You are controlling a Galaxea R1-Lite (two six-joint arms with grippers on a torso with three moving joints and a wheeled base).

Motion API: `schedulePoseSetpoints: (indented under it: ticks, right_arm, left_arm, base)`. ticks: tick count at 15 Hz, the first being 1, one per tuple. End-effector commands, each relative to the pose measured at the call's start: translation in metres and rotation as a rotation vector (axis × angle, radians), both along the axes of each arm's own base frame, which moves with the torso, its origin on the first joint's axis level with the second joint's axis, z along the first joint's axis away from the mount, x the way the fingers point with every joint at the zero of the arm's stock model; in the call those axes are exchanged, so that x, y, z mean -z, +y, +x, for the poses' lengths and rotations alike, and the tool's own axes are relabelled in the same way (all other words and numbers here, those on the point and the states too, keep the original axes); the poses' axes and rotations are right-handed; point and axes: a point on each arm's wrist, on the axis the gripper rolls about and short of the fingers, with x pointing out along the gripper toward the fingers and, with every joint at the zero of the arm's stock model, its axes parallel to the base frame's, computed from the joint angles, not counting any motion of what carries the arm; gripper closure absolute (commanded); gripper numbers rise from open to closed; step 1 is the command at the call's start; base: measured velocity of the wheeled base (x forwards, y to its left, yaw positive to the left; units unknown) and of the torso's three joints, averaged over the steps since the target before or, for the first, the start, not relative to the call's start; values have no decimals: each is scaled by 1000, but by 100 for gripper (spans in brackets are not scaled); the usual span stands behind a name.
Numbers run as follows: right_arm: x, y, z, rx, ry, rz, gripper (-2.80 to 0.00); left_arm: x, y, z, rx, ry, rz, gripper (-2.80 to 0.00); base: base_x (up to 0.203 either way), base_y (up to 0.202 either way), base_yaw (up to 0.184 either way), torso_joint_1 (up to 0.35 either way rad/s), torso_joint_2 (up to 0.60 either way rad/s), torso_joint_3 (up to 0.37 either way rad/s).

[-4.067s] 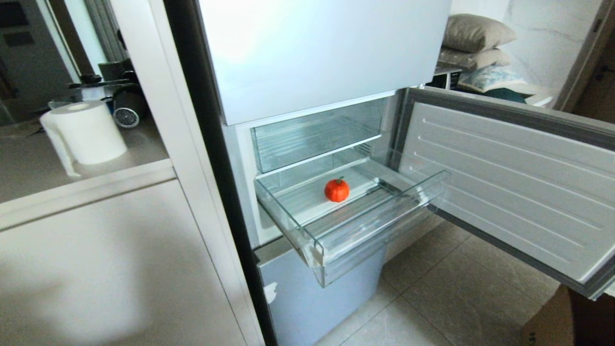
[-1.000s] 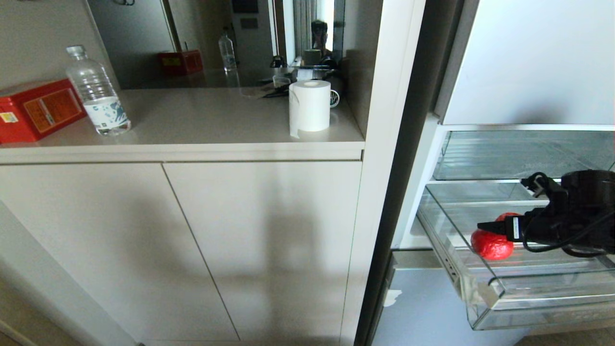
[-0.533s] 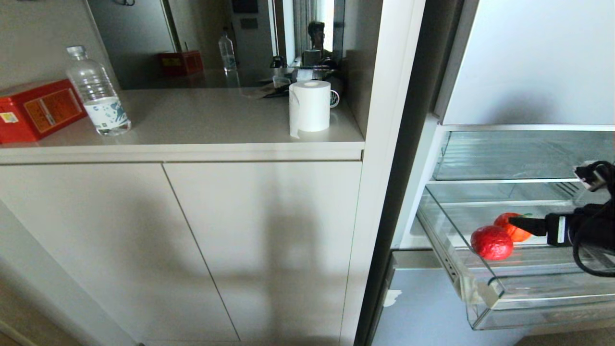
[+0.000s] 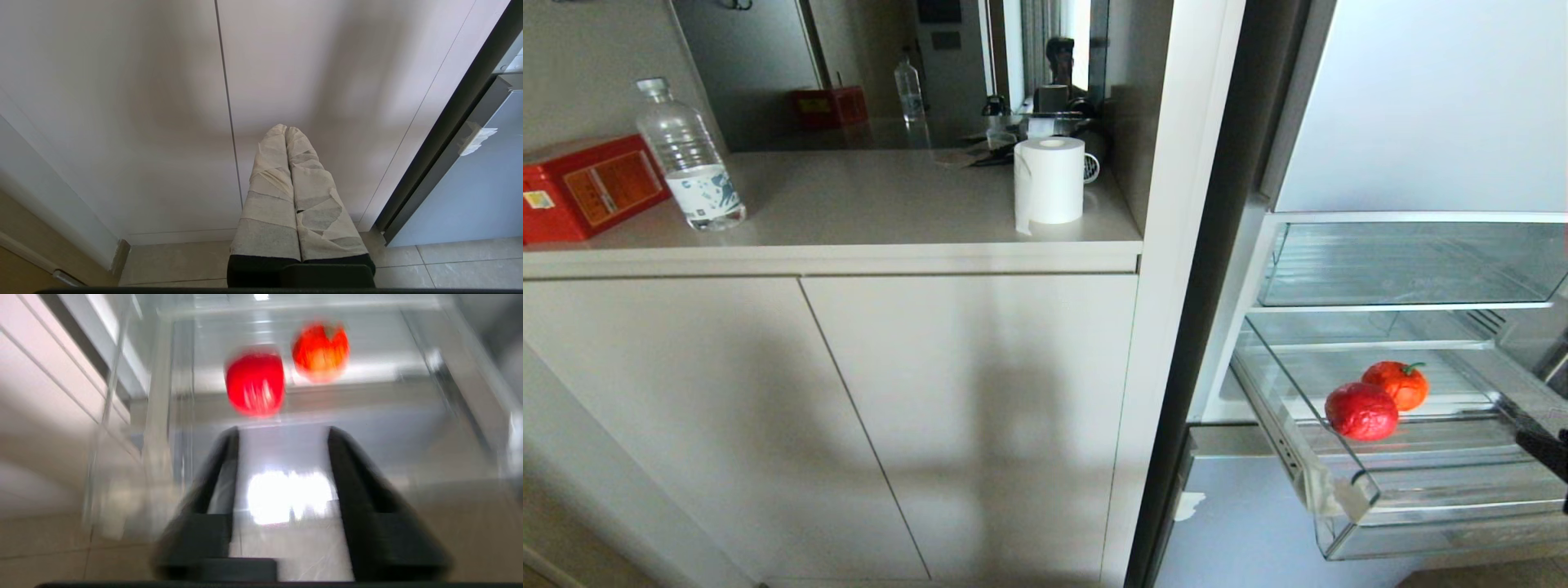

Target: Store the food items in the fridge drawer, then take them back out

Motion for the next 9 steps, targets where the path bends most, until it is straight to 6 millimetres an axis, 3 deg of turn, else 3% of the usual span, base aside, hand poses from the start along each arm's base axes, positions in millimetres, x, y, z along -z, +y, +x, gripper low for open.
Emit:
schedulePoseSetpoints:
  ticks: [1,5,9]
  right_arm:
    - [26,10,-38,72,-10,-15,0]
    - [57,13,-50,109,100,10,0]
    - [69,9,-36,73,270,67,0]
  left_arm:
    - [0,0,0,0,0,0,0]
    - [0,0,0,0,0,0,0]
    - [0,0,0,0,0,0,0]
  base:
    - [0,0,0,0,0,0]
    - [0,0,0,0,0,0]
    - [0,0,0,0,0,0]
